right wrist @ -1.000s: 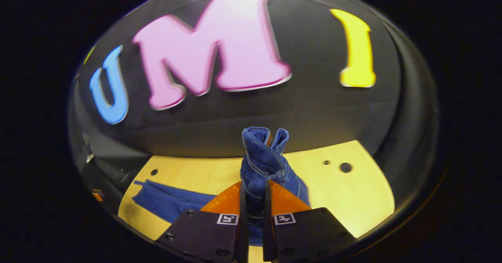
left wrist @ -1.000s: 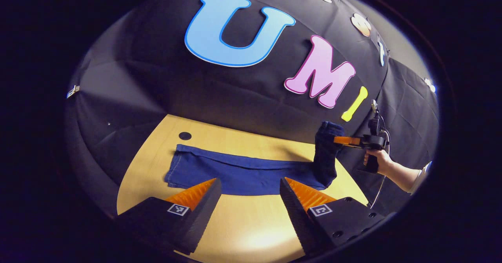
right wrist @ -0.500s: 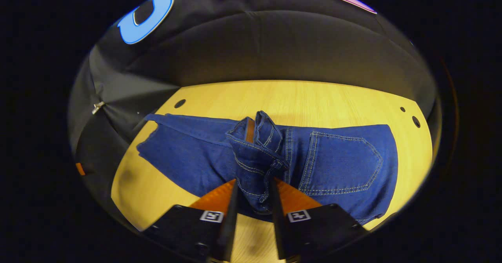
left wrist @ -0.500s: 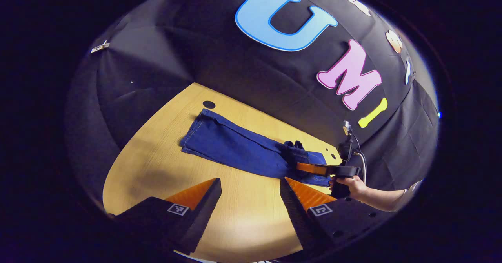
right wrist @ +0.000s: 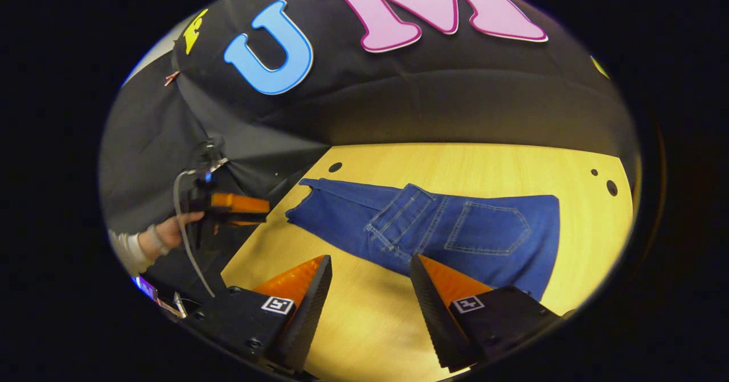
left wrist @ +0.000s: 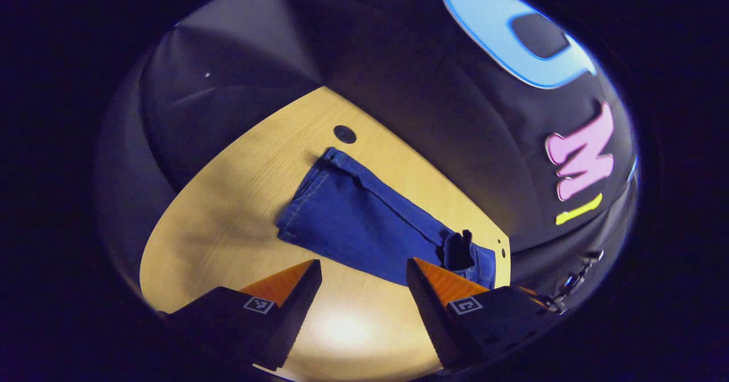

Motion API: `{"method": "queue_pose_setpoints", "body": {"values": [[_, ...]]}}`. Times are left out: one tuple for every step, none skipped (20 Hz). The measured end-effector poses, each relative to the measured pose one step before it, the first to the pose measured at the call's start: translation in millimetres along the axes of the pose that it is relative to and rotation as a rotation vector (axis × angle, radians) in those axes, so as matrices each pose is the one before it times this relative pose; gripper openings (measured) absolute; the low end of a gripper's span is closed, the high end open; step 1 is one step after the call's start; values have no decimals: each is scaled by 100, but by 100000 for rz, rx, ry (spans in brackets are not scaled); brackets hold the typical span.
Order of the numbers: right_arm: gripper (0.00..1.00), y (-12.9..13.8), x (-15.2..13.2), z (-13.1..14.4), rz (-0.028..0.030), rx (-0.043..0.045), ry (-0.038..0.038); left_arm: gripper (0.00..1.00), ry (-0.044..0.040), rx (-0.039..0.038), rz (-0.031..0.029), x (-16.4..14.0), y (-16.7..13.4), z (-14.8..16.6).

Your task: Grasp the waist and the cuffs of the jeans and fold them to make the two legs overlap; first hold the waist and fold one-third of the jeans toward the cuffs, then hold the cuffs and fold the remaining one-third in the same direction to finish folding.

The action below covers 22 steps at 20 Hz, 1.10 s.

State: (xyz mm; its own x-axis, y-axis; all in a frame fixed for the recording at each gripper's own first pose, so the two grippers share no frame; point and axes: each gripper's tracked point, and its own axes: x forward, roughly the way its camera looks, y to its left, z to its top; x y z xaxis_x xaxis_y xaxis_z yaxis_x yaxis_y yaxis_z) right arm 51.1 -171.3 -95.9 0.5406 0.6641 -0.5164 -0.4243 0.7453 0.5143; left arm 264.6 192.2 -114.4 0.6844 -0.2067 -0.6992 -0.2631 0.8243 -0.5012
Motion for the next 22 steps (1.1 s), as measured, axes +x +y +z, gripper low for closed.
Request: {"method": "queue_pose_setpoints", "body": {"values": [[84,-983,-922,-607,-2451,-1467,452,95,4501,70,4886,1003,1149,1086],[84,-698,-851,-673,-1590,-369,1067,95,2135,2576,6271,1242,1560,1214],[84,-487,-760,-828,-976,727,2146,96,4102,4118,5010,1302,1020,641],[85,-386,-654,-463,-847,949,357,95,3887,3092,5577,1052,856,375],[86,-480,-496,-287,-1230,48,34,96,4291,2063,1903,1295,-37,221],[85,-673,-419,-368,-1124,217,652,95,4412,-95,820,460,-392,-56],[85,-616,-383,-426,-920,324,891,95,4257,-873,-570,687,-431,-209],[85,-505,-191,-148,-707,1022,253,95,4963,-135,423,1200,15,-957],[85,-219,-208,-147,615,1511,1003,96,5583,1384,7004,131,976,-815],[85,-307,-127,-231,189,926,768,96,-1476,4040,1563,199,-602,871],[85,-432,26,135,-532,1019,-321,89,2871,5151,1915,-99,-305,-444],[85,-459,-26,-82,-799,-157,649,94,3151,6918,2540,-435,23,-63],[85,-392,67,6,-569,268,822,98,795,8847,3784,-40,-7,131],[85,-106,26,87,-334,648,185,92,-762,5477,4180,10,126,61],[85,67,43,398,90,945,-720,92,-3842,4402,971,-147,-313,811],[85,269,-150,265,860,1074,-1031,93,43,3978,-560,137,30,-398],[85,259,-55,302,1001,922,-744,93,-258,-70,-303,35,-15,81],[85,42,45,185,172,816,-719,92,972,-1465,-598,-73,-185,-191],[85,62,76,163,134,388,-171,90,378,-605,-550,68,-89,180],[85,-139,-92,6,-36,445,-119,66,-310,173,-4130,-92,-838,189],[85,6,-24,149,-179,278,-199,42,-1363,-1619,-115,55,-331,107],[85,85,-149,123,-27,44,-352,18,-1150,-2670,624,-25,78,59]]}}
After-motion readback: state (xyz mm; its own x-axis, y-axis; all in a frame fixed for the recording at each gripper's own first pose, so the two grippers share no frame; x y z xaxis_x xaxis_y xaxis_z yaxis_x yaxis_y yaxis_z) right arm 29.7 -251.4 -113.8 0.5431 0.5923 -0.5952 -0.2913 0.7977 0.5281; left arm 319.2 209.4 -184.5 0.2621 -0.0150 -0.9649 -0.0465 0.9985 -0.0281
